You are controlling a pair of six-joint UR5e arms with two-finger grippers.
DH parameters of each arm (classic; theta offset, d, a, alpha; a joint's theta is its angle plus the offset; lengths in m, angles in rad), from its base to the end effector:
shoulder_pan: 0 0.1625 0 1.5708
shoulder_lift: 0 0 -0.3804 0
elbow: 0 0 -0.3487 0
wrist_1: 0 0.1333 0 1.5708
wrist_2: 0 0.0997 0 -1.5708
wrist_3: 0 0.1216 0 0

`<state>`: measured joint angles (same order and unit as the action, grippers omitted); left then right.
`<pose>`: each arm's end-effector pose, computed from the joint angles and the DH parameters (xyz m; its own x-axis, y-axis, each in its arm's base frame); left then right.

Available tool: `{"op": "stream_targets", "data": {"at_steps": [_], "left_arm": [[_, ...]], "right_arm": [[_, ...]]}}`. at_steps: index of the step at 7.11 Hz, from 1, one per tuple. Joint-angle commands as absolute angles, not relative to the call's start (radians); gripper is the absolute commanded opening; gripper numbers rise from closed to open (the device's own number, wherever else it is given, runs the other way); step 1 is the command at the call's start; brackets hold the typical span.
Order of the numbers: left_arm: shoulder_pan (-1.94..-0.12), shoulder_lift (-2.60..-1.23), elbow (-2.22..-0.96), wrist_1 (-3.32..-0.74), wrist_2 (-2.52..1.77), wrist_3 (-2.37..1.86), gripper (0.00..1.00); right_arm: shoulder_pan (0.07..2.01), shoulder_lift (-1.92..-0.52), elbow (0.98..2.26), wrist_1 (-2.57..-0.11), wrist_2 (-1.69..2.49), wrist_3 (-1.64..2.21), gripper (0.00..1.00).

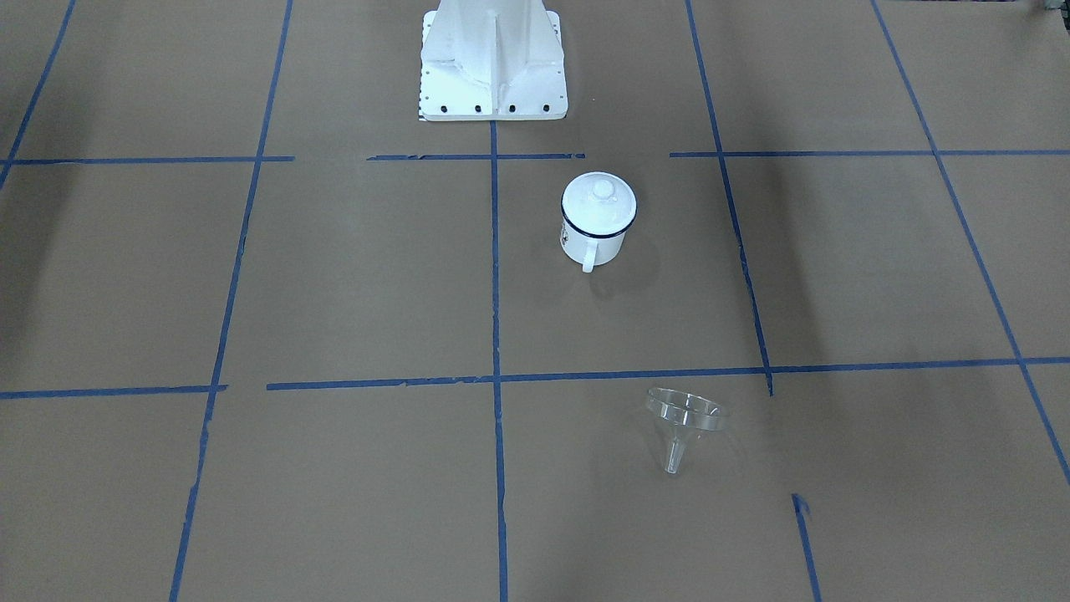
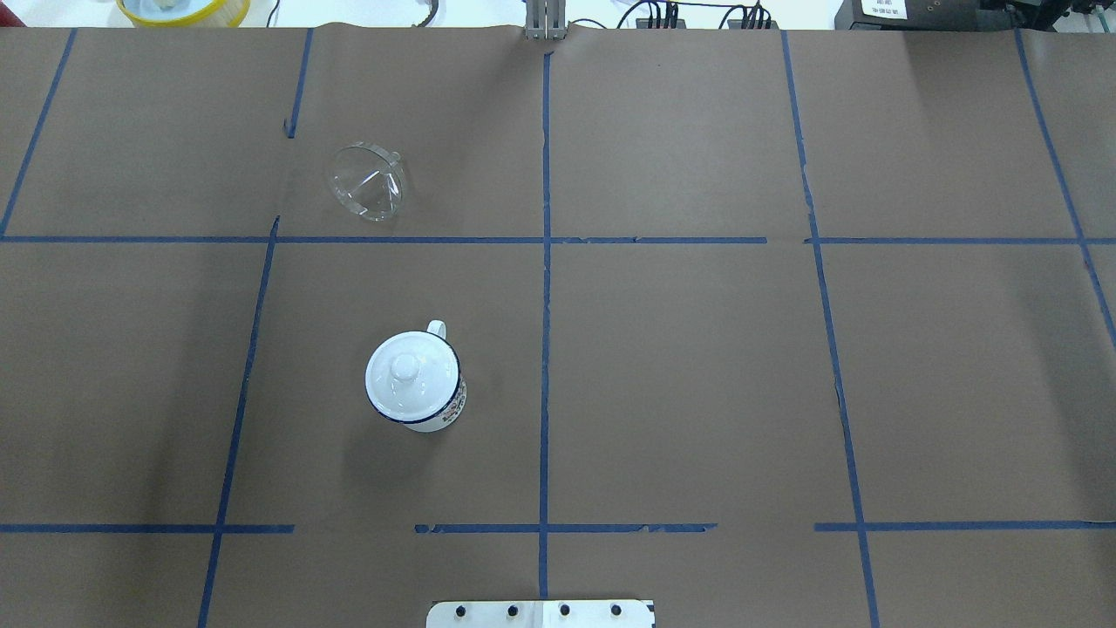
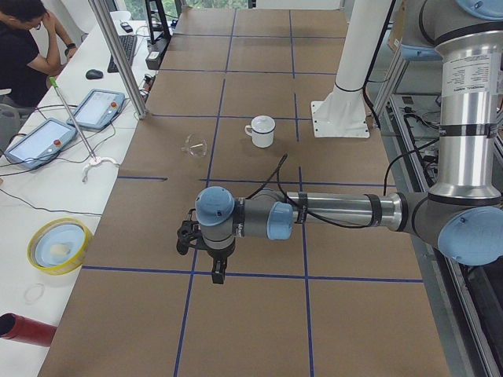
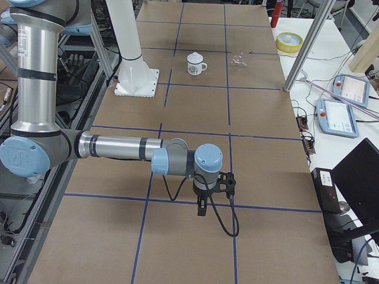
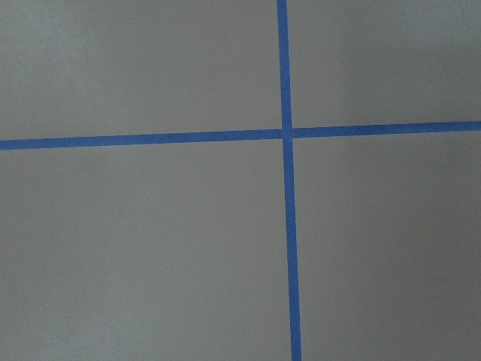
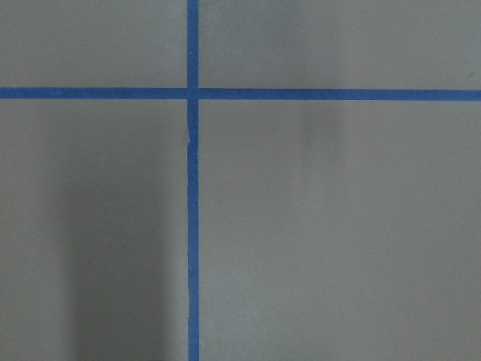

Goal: Place funnel on cup

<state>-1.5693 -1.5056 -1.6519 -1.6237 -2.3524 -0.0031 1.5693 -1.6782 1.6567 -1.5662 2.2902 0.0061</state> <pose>-0.0470 -0.4293 0.6158 0.7097 0.0464 -0.7030 0.0007 0.9978 0.0666 0.0526 -0.4061 0.6413 0.7522 0.0161 0.6587 -0.0031 0.9998 -0.0209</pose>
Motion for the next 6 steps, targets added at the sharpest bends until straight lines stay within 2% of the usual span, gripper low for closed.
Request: {"op": "stream_targets", "data": {"at_steps": [1,3,6], "left_arm": [[-1.577,-1.506,-1.657,-1.626,-2.352,0.009,1.0],[-1.578,-1.532,-1.667,-1.626,-2.352,-0.001,1.0],[-1.571,-1.694,-1.698,-1.572,-2.312,-0.142,1.0]], "right_arm": [[1.569,-1.678,1.657,-1.566,2.29,0.006,1.0],[1.569,-1.678,1.657,-1.566,2.29,0.006,1.0],[1.569,-1.678,1.657,-1.566,2.29,0.006,1.0]]}}
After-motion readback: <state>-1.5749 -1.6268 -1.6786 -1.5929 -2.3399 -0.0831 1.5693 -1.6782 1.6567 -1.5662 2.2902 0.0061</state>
